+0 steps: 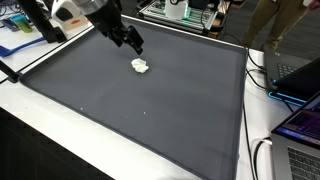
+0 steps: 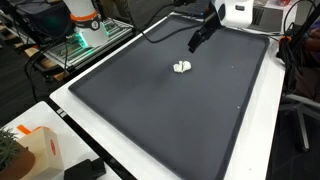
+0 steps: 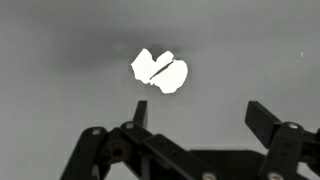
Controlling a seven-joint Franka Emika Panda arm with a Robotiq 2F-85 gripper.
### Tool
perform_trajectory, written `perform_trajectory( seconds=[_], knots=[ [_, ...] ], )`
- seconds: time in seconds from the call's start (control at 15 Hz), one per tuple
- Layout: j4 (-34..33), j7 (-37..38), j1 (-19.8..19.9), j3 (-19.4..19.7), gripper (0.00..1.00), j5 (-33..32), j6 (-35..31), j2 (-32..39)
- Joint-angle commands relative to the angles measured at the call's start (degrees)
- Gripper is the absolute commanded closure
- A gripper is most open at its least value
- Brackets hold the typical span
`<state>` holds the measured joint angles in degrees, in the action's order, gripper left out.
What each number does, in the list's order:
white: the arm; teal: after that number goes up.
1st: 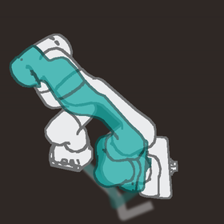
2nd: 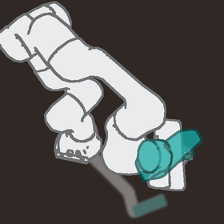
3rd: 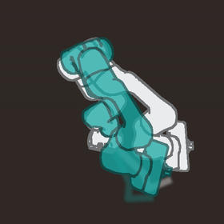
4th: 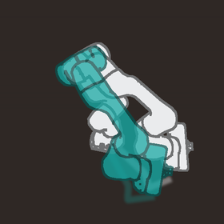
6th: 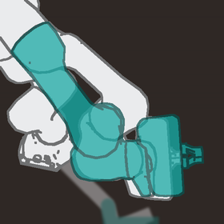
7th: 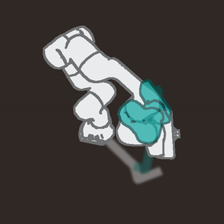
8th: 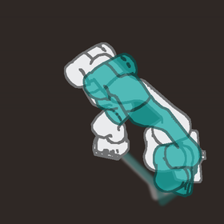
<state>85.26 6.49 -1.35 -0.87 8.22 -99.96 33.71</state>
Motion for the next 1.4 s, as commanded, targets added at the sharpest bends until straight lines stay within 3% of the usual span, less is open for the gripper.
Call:
perform_trajectory(
  seconds=[0.0,0.73,1.33],
  knots=[
    [13.33,0.09,-1.43,0.05,0.00,-1.04,-9.11,-7.28],
    [45.93,2.26,-2.87,-0.30,0.00,-3.06,-42.23,-27.33],
    [72.91,12.22,-2.46,-3.49,0.00,-7.20,-68.22,-43.22]
  ],
)
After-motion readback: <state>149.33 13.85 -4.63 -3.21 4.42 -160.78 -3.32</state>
